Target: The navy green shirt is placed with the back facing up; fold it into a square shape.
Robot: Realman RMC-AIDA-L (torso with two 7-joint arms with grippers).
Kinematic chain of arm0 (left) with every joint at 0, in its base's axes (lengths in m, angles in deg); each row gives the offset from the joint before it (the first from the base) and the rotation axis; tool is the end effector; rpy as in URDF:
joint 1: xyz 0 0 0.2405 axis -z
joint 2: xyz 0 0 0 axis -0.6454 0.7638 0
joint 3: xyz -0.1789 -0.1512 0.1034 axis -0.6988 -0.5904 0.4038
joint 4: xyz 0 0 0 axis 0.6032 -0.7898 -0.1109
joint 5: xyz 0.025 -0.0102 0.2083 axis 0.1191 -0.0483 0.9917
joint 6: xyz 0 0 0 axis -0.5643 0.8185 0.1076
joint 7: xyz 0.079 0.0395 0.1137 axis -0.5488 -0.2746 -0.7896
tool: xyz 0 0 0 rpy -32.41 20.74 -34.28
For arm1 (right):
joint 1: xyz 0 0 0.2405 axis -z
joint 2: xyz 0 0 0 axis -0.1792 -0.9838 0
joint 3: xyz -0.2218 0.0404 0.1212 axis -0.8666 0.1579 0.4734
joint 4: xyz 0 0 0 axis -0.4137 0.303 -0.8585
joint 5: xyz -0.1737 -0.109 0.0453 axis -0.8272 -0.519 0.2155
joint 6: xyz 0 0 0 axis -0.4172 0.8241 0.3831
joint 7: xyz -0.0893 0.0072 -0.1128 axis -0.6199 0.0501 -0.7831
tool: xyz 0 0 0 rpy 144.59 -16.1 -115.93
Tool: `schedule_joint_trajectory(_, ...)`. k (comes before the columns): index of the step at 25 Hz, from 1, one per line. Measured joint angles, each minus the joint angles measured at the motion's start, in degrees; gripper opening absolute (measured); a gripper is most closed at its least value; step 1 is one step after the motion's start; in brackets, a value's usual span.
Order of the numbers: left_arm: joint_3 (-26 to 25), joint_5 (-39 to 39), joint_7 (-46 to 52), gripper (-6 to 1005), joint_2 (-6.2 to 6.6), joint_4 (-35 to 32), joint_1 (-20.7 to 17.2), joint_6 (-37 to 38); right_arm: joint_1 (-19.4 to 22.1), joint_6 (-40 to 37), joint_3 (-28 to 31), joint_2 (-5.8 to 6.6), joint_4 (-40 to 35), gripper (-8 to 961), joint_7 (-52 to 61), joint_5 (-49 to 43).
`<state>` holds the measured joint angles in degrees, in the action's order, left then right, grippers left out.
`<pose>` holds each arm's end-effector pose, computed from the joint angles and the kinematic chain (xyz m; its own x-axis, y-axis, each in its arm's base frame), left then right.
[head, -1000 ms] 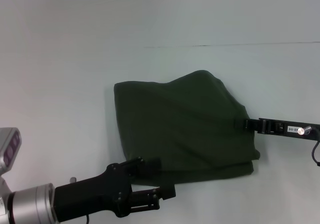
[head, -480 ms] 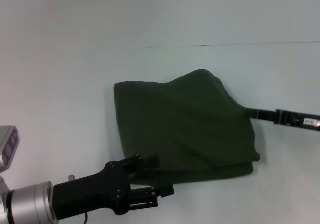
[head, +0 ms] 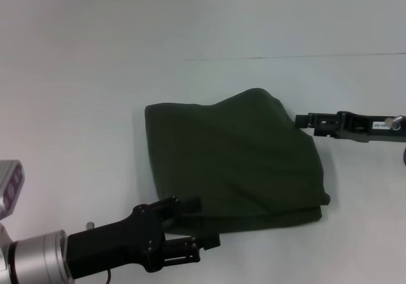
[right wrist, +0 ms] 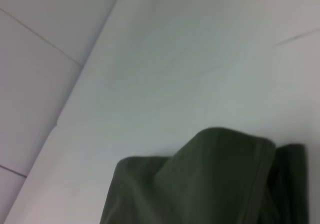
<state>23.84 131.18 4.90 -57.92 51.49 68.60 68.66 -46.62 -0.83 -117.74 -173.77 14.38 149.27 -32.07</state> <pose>-0.2561 0.2497 -0.0619 0.5151 0.5034 0.6937 0.5237 -0.8256 0.2101 0.2908 0.3818 0.0216 0.2358 -0.8220 -0.5184 -0.9582 -0.2854 0.0168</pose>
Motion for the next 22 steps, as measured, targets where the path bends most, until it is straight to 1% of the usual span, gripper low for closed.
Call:
schedule_joint_trajectory(3, -0.01, 0.00, -0.06, 900, 0.00, 0.00, -0.12, -0.28, -1.24, -0.03, -0.05, -0.33, 0.73, 756, 2.37, -1.98)
schedule_joint_trajectory(8, 0.01, 0.29, -0.60, 901, 0.00, -0.06, -0.27, -0.61, -1.73, 0.23, -0.11, -0.69, 2.27, 839, 3.38, -2.45)
schedule_joint_trajectory(11, 0.00, 0.24, -0.95, 901, 0.00, -0.09, -0.28, -0.69, -2.01, 1.57, -0.10, -1.16, 3.33, 838, 3.30, -2.45)
schedule_joint_trajectory(13, -0.01, 0.13, -0.95, 900, 0.00, -0.09, -0.28, -0.71, -2.35, 2.73, -0.11, -1.72, 4.17, 838, 2.62, -2.40)
schedule_joint_trajectory(16, 0.05, 0.09, -0.95, 900, 0.00, -0.09, -0.13, -1.11, -2.62, 3.90, 0.55, -3.12, 4.26, 838, 0.35, -1.49)
schedule_joint_trajectory(22, 0.16, 0.05, -0.95, 900, 0.00, -0.52, 0.06, -1.72, -3.46, 7.41, 0.86, -4.89, 5.19, 836, -3.55, 2.50)
